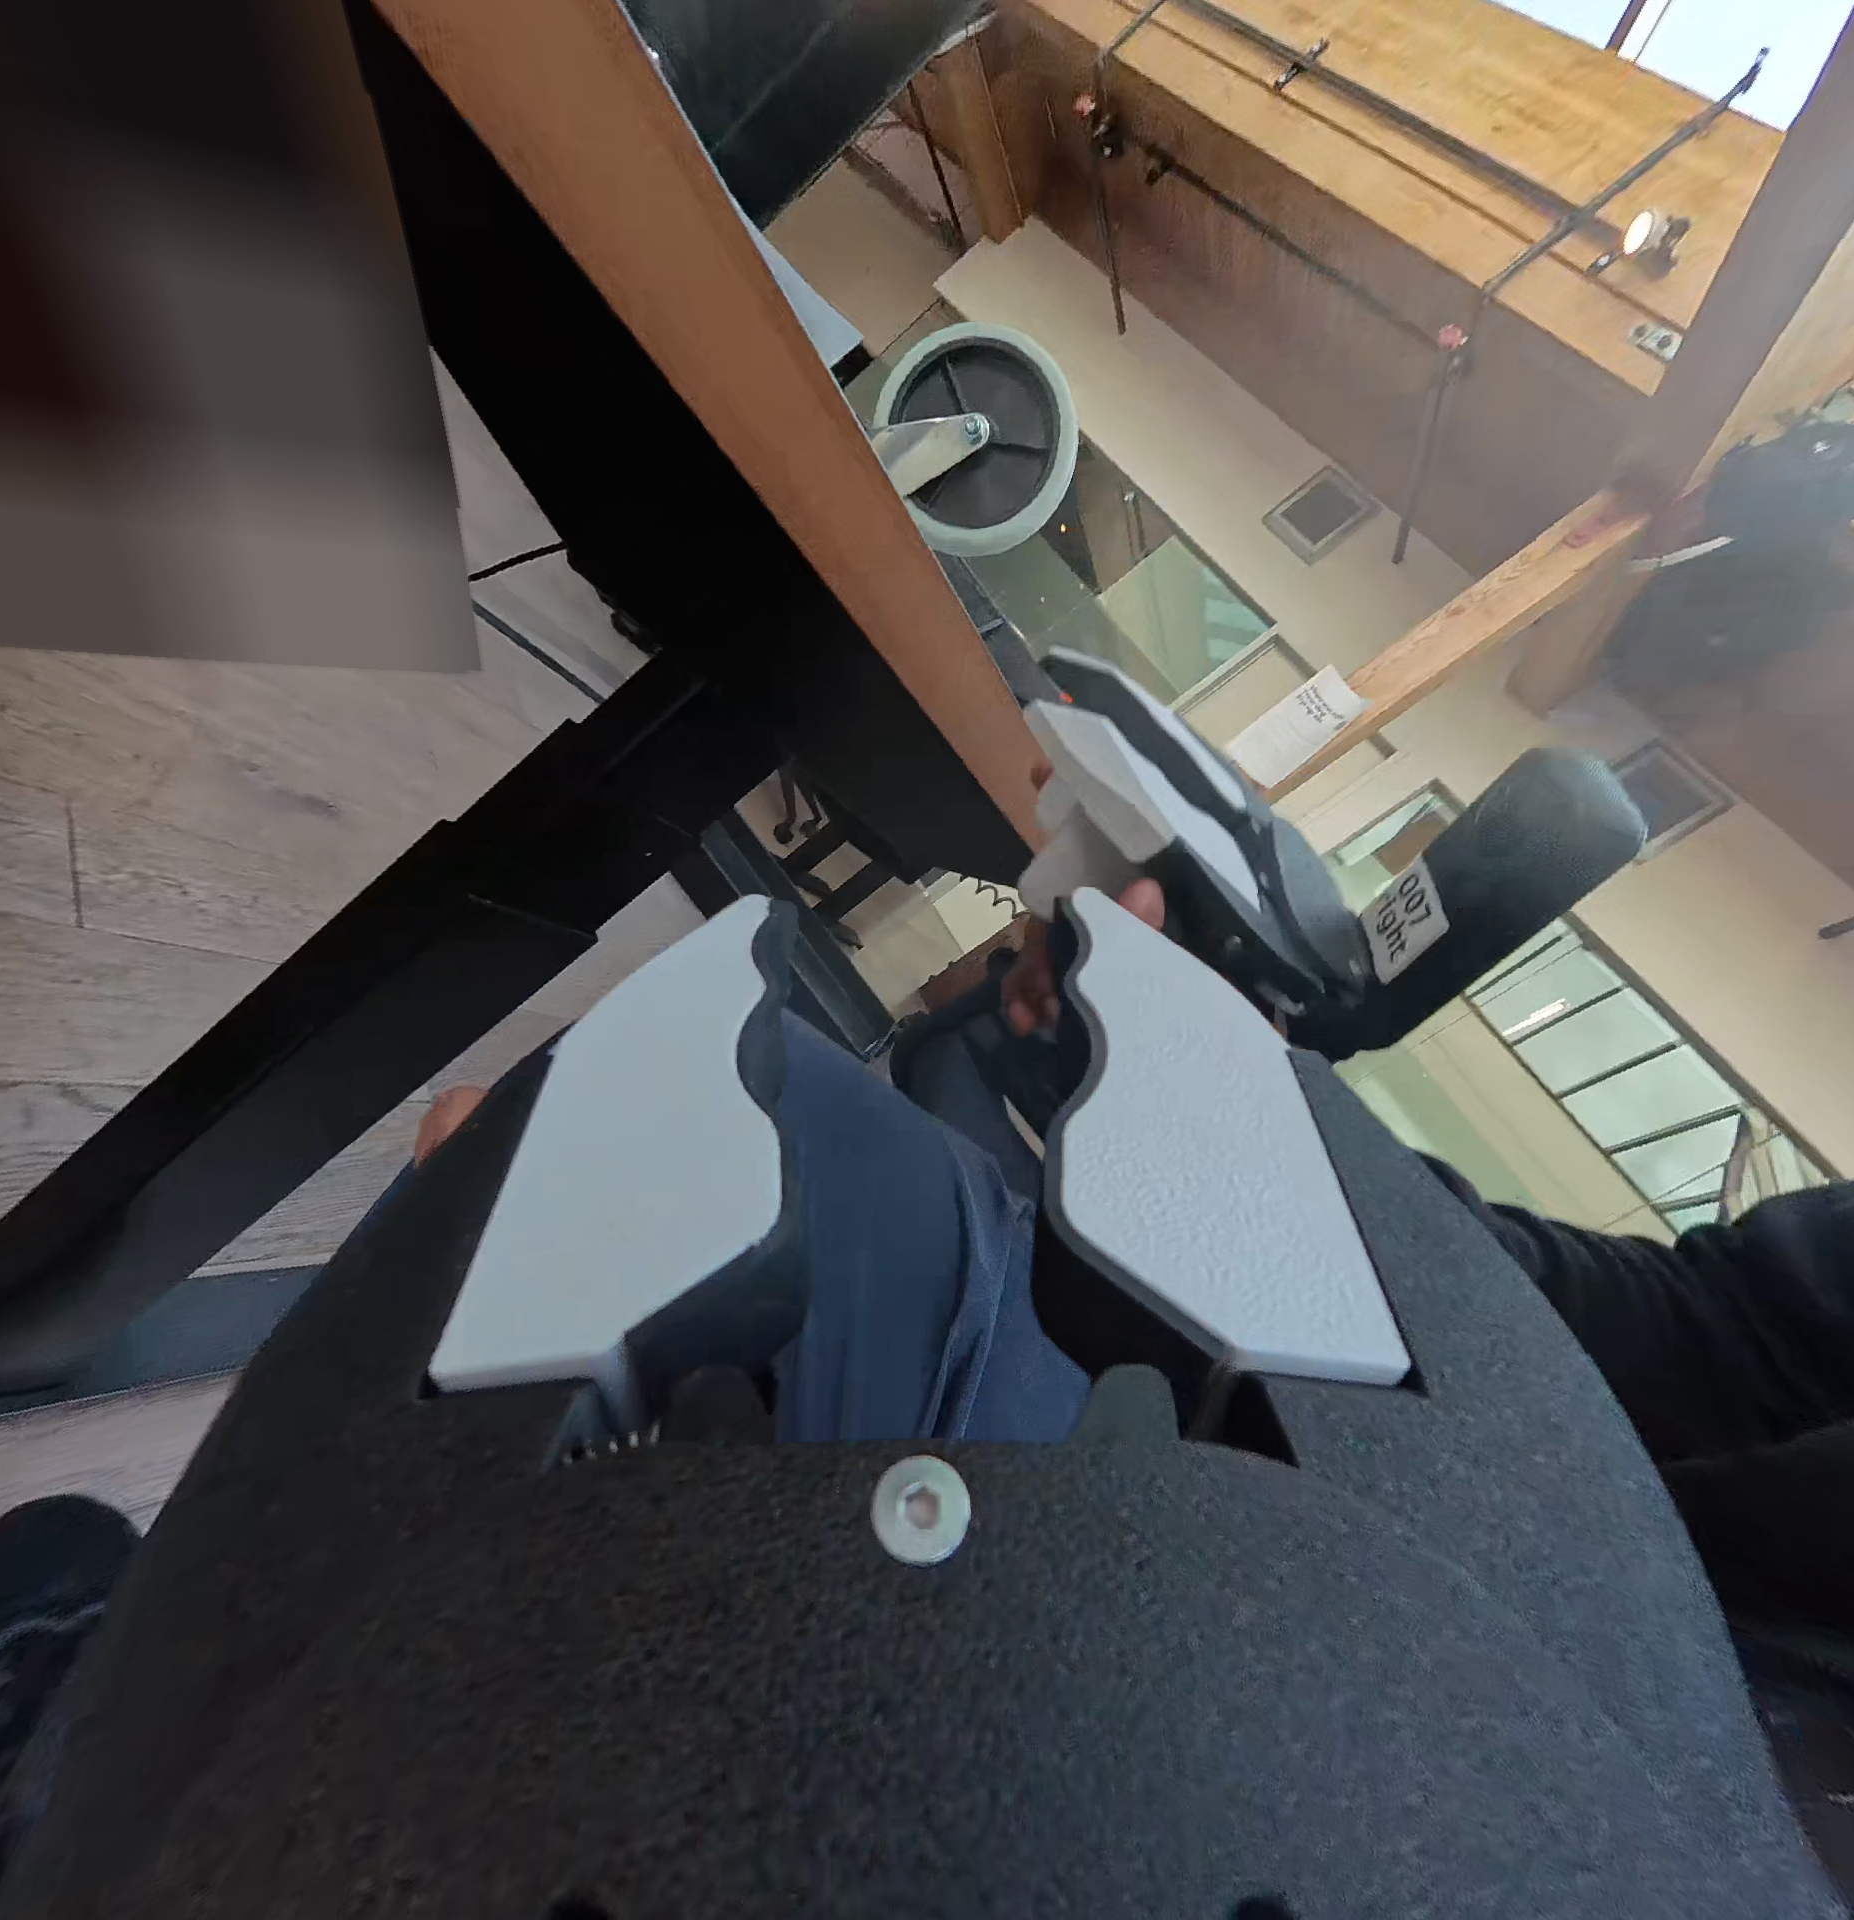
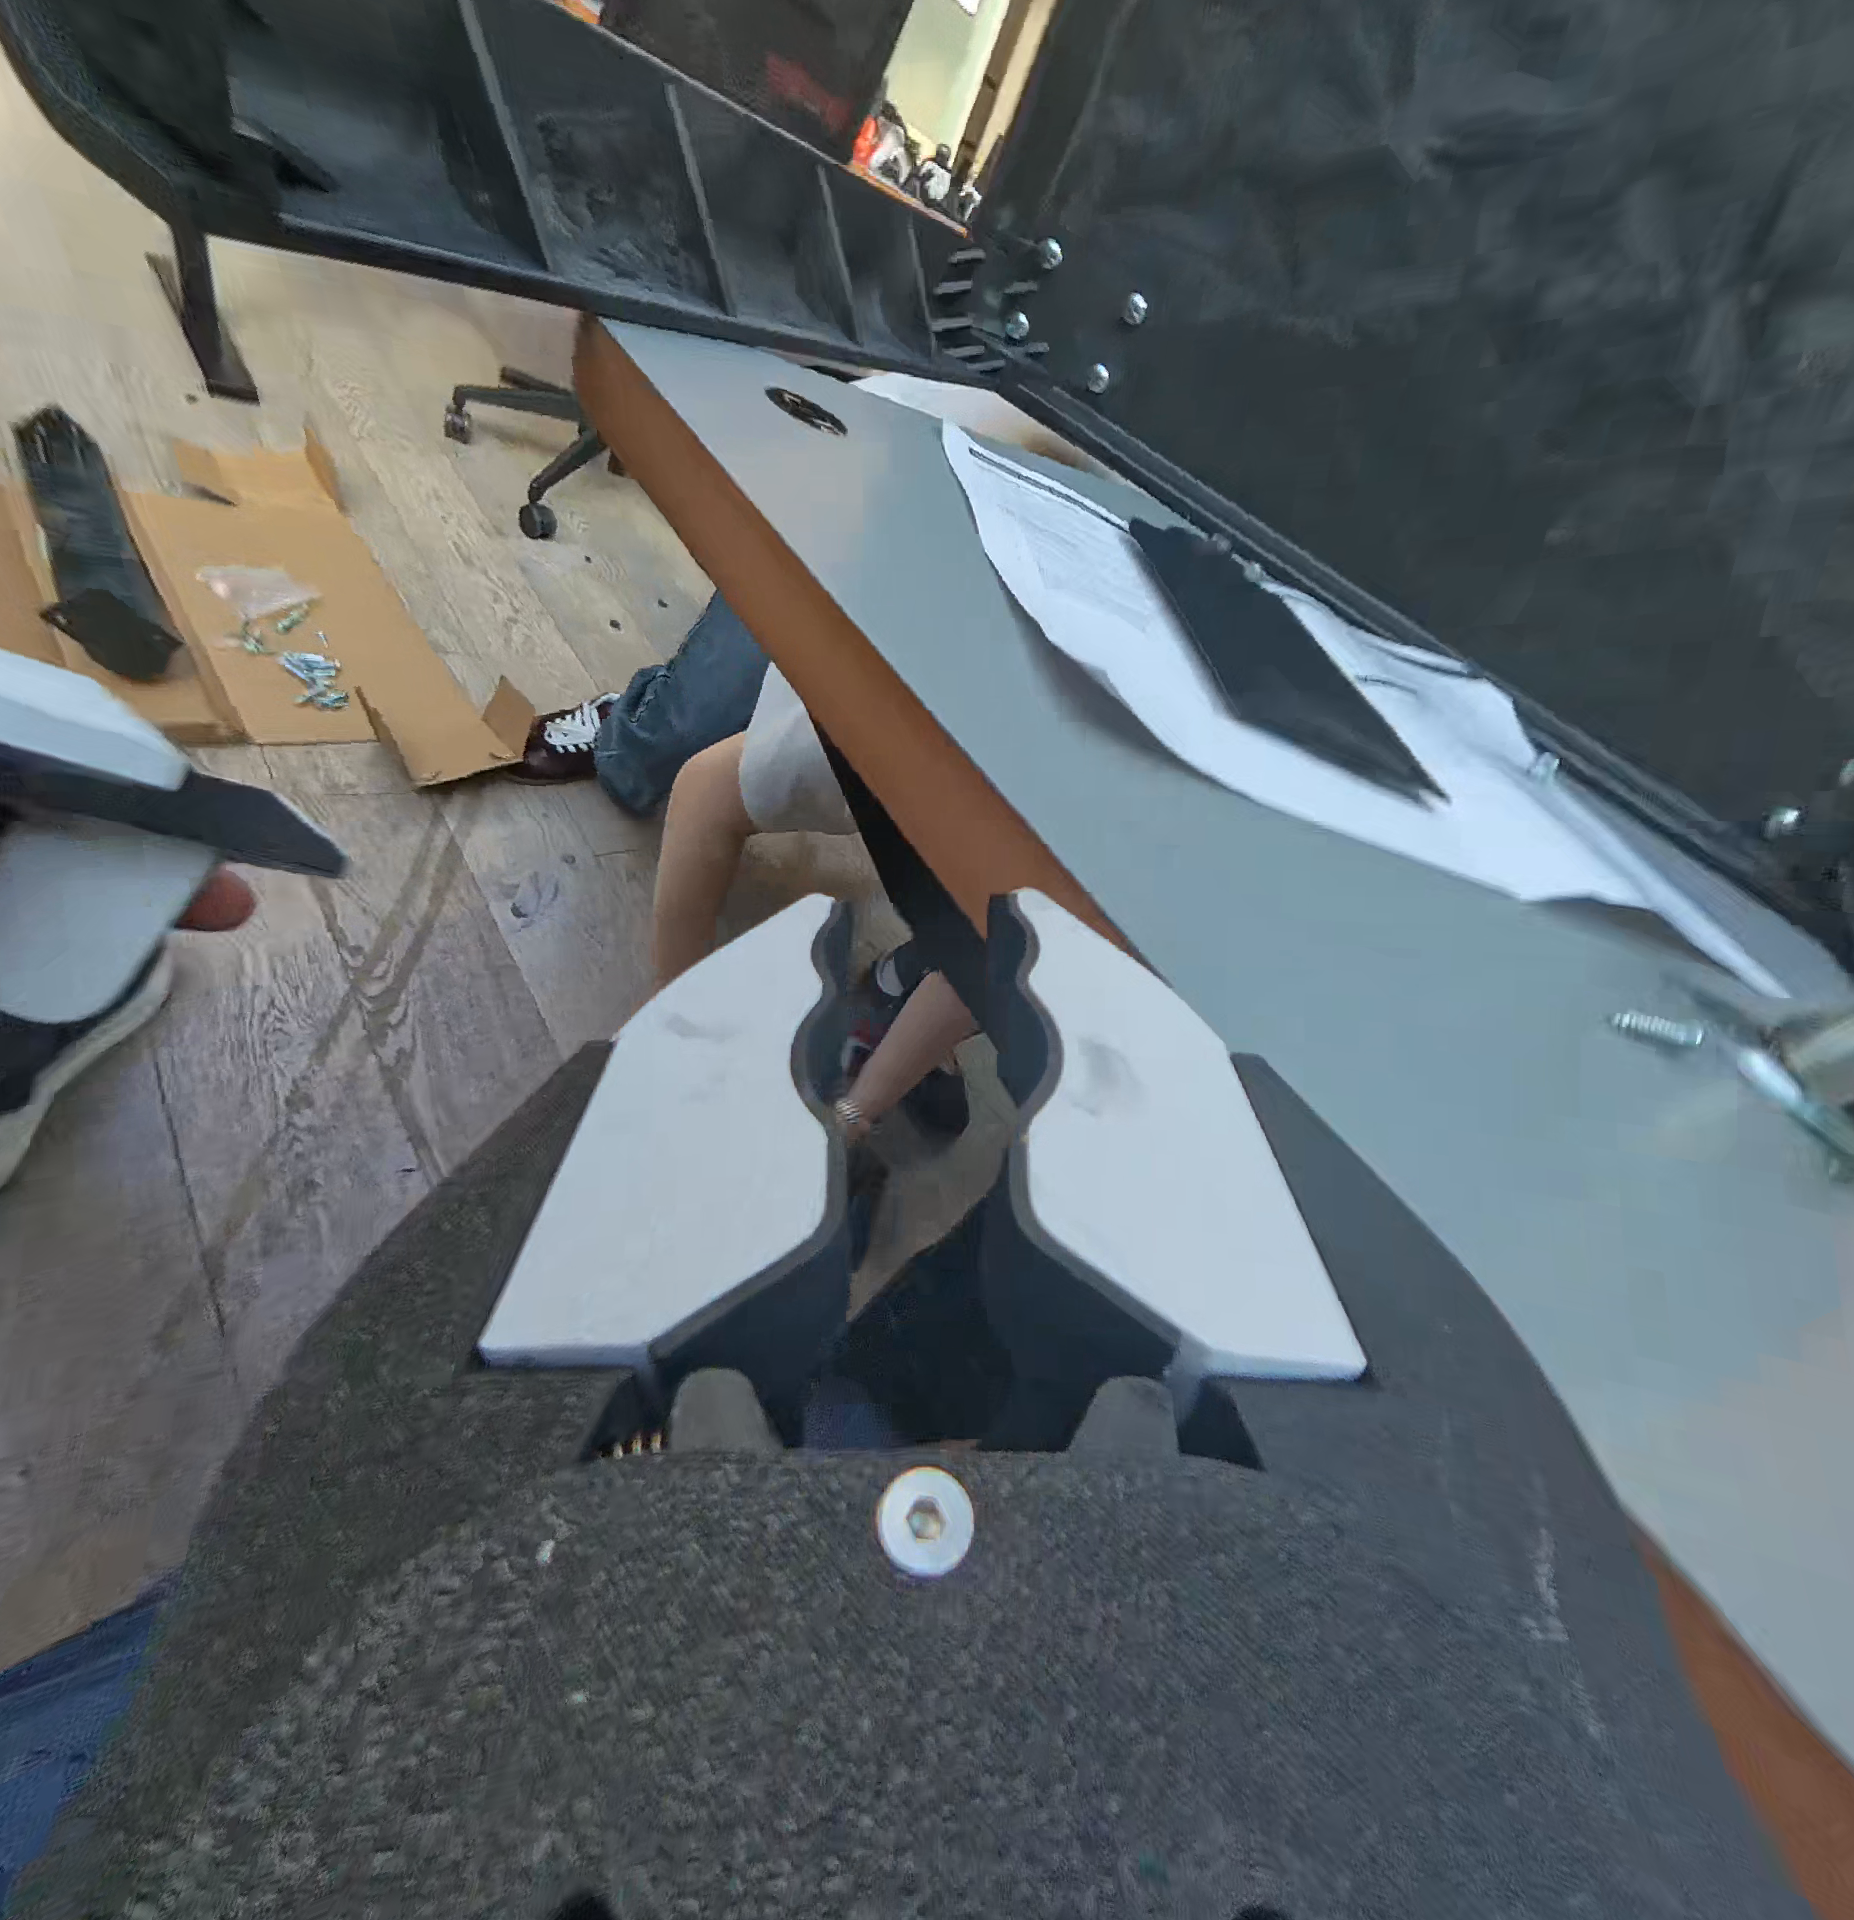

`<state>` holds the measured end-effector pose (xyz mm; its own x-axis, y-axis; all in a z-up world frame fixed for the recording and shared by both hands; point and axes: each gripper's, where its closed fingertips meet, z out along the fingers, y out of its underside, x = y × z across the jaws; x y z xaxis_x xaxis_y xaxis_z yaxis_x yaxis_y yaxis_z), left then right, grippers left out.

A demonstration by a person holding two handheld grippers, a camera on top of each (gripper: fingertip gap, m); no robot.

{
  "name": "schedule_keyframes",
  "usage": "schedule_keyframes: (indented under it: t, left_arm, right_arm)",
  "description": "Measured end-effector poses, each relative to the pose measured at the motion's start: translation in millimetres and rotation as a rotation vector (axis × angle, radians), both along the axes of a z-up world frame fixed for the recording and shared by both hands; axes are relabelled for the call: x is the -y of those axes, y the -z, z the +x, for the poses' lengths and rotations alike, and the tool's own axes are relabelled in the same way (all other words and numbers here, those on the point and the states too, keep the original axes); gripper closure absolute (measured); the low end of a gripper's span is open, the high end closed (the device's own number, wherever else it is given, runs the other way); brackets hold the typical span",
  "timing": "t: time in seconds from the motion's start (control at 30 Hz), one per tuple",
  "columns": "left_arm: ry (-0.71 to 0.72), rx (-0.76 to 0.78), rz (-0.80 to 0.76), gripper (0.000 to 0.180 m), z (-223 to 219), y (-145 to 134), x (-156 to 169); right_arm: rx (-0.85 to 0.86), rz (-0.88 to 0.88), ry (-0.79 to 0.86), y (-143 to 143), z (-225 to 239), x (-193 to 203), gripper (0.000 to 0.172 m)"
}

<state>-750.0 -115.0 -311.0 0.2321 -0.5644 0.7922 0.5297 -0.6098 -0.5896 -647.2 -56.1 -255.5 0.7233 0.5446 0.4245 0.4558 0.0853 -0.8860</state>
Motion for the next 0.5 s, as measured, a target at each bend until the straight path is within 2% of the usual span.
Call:
schedule_keyframes:
  t: [0.07, 0.1, 0.27, 0.33, 0.37, 0.5]
  left_arm:
    - [-0.002, 0.014, -0.028, 0.125, 20.6, 7.3, -12.6]
    - [-0.003, -0.012, -0.043, 0.126, 29.9, 14.6, -19.4]
    - [-0.053, -0.177, -0.091, 0.123, 46.9, 41.0, -59.2]
    - [-0.082, -0.205, -0.06, 0.121, 41.2, 43.2, -74.2]
    - [-0.09, -0.238, -0.029, 0.121, 37.6, 48.0, -80.5]
    - [-0.139, -0.478, -0.001, 0.125, 16.7, 100.2, -103.3]
  right_arm:
    - [-0.115, -0.078, 0.009, 17.5, 23.8, 11.0, 0.143]
    - [-0.112, -0.112, 0.003, 29.3, 31.5, 14.5, 0.142]
    - [0.145, -0.304, -0.087, 89.8, 29.2, 7.6, 0.142]
    - [0.236, -0.383, -0.039, 112.7, 27.5, -9.5, 0.128]
    - [0.269, -0.427, -0.004, 124.2, 28.2, -17.5, 0.132]
    - [0.354, -0.647, 0.098, 174.2, 27.4, -27.9, 0.134]
